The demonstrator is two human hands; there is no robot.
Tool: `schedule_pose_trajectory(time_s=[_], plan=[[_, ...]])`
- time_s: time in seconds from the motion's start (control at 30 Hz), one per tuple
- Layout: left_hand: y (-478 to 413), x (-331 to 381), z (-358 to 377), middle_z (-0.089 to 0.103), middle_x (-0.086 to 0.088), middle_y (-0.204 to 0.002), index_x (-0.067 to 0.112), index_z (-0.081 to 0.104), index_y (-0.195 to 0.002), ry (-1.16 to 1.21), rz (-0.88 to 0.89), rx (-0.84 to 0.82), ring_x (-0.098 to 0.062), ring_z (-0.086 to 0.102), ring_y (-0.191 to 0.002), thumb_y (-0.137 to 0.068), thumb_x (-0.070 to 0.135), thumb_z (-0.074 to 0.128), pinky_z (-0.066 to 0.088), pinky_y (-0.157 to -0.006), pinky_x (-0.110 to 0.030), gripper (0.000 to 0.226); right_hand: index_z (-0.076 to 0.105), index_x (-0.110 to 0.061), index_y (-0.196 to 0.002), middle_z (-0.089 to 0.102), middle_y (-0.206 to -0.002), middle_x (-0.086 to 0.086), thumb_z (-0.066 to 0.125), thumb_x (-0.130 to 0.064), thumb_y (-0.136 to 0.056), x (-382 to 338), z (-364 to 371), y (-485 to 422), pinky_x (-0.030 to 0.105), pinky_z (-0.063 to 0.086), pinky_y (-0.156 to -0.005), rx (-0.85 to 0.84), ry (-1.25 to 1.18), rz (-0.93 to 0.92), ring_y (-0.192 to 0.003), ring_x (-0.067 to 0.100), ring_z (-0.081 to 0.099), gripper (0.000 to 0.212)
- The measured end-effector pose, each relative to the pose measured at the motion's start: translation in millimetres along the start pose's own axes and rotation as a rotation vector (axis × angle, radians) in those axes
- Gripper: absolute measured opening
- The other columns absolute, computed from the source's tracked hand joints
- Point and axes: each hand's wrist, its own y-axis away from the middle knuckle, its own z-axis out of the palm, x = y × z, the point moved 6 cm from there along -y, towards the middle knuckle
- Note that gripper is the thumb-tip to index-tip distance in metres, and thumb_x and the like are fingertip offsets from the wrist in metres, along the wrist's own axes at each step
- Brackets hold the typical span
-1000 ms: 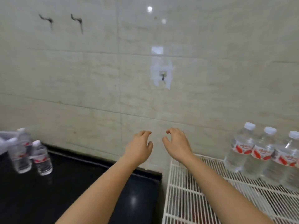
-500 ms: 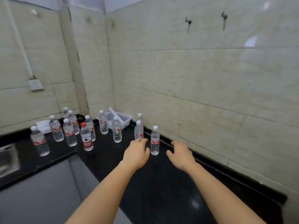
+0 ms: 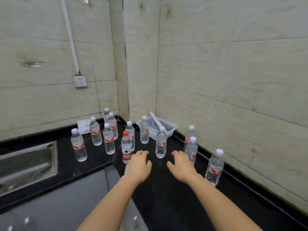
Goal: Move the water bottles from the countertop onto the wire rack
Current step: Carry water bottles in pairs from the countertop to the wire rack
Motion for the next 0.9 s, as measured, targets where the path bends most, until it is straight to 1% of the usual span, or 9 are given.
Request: schedule_pose_trajectory(time_s=[0.13, 0.3, 0.43, 0.5, 0.57, 0.67, 0.73, 0.8, 0.9], plan=[[-68.6, -53.8, -3.0, 0.041, -0.004, -0.147, 0.016, 0.040, -0.143, 0.054, -0.116, 0.024, -0.025, 0.040, -0.132, -0.094, 0.026, 0.044, 0.039, -0.105, -0.039, 0.050, 0.041, -0.016, -0.137, 0.047, -0.133, 0.007, 0.051, -0.037, -0.093, -17.7, 24.8, -83.1, 0.045, 0.042, -0.101, -0.043, -0.008, 0.006, -0.122, 0.026, 0.045, 0.050], [-121.0, -125.0, 13.4, 0.050, -0.010, -0.138, 0.014, 0.045, -0.136, 0.149, -0.238, 0.051, -0.029, 0.049, -0.122, -0.091, 0.023, 0.050, 0.042, -0.100, -0.041, 0.047, 0.041, -0.013, -0.134, 0.044, -0.138, 0.010, 0.049, -0.036, -0.094, -26.2, 72.3, -157.9, 0.046, 0.040, -0.101, -0.136, -0.022, 0.065, -0.124, 0.030, 0.043, 0.047], [-151.2, -166.6, 25.9, 0.042, -0.015, -0.144, 0.010, 0.034, -0.143, 0.243, -0.343, 0.034, -0.032, 0.043, -0.130, -0.090, 0.031, 0.057, 0.037, -0.104, -0.040, 0.062, 0.043, -0.012, -0.131, 0.044, -0.138, 0.010, 0.051, -0.035, -0.092, -22.5, 103.6, -202.7, 0.047, 0.041, -0.101, -0.167, -0.042, 0.150, -0.124, 0.031, 0.044, 0.046], [-171.4, -180.6, 28.9, 0.033, -0.014, -0.152, 0.009, 0.024, -0.149, 0.314, -0.348, 0.043, -0.030, 0.036, -0.137, -0.087, 0.038, 0.061, 0.034, -0.109, -0.040, 0.077, 0.043, -0.010, -0.126, 0.046, -0.134, 0.013, 0.053, -0.033, -0.090, -18.6, 110.5, -226.0, 0.048, 0.042, -0.099, -0.132, -0.082, 0.211, -0.121, 0.033, 0.045, 0.044], [-189.3, -190.1, 33.1, 0.026, -0.008, -0.157, 0.014, 0.015, -0.152, 0.389, -0.334, 0.022, -0.026, 0.032, -0.141, -0.084, 0.042, 0.064, 0.032, -0.111, -0.041, 0.088, 0.040, -0.007, -0.128, 0.046, -0.132, 0.015, 0.057, -0.032, -0.089, -11.7, 112.3, -245.6, 0.049, 0.042, -0.098, -0.053, -0.133, 0.294, -0.121, 0.035, 0.046, 0.049], [-212.9, -200.9, 40.4, 0.030, -0.001, -0.154, 0.025, 0.016, -0.151, 0.477, -0.293, -0.031, -0.022, 0.036, -0.138, -0.077, 0.044, 0.071, 0.034, -0.111, -0.042, 0.095, 0.033, -0.002, -0.137, 0.041, -0.137, 0.020, 0.065, -0.032, -0.085, 1.0, 105.3, -267.0, 0.052, 0.041, -0.101, 0.131, -0.257, 0.418, -0.125, 0.039, 0.044, 0.068], [-228.7, -209.7, 44.9, 0.045, 0.005, -0.143, 0.036, 0.030, -0.142, 0.507, -0.256, -0.061, -0.017, 0.048, -0.128, -0.068, 0.046, 0.075, 0.042, -0.106, -0.046, 0.087, 0.026, -0.001, -0.145, 0.036, -0.145, 0.021, 0.073, -0.030, -0.081, 9.8, 102.9, -283.3, 0.052, 0.038, -0.105, 0.181, -0.340, 0.479, -0.131, 0.039, 0.039, 0.084], [-241.1, -217.1, 51.1, 0.059, 0.014, -0.121, 0.043, 0.044, -0.125, 0.526, -0.209, -0.117, -0.009, 0.059, -0.111, -0.065, 0.043, 0.075, 0.049, -0.097, -0.045, 0.068, 0.027, -0.006, -0.148, 0.036, -0.147, 0.019, 0.078, -0.023, -0.074, 14.5, 103.8, -299.7, 0.052, 0.038, -0.108, 0.182, -0.420, 0.501, -0.133, 0.038, 0.040, 0.092], [-247.8, -221.7, 57.2, 0.065, 0.017, -0.106, 0.043, 0.050, -0.114, 0.535, -0.182, -0.206, -0.003, 0.062, -0.101, -0.068, 0.041, 0.075, 0.050, -0.095, -0.040, 0.053, 0.042, -0.016, -0.137, 0.054, -0.132, 0.012, 0.080, -0.016, -0.069, 16.1, 109.5, -316.4, 0.051, 0.046, -0.099, 0.181, -0.503, 0.507, -0.119, 0.034, 0.054, 0.078]])
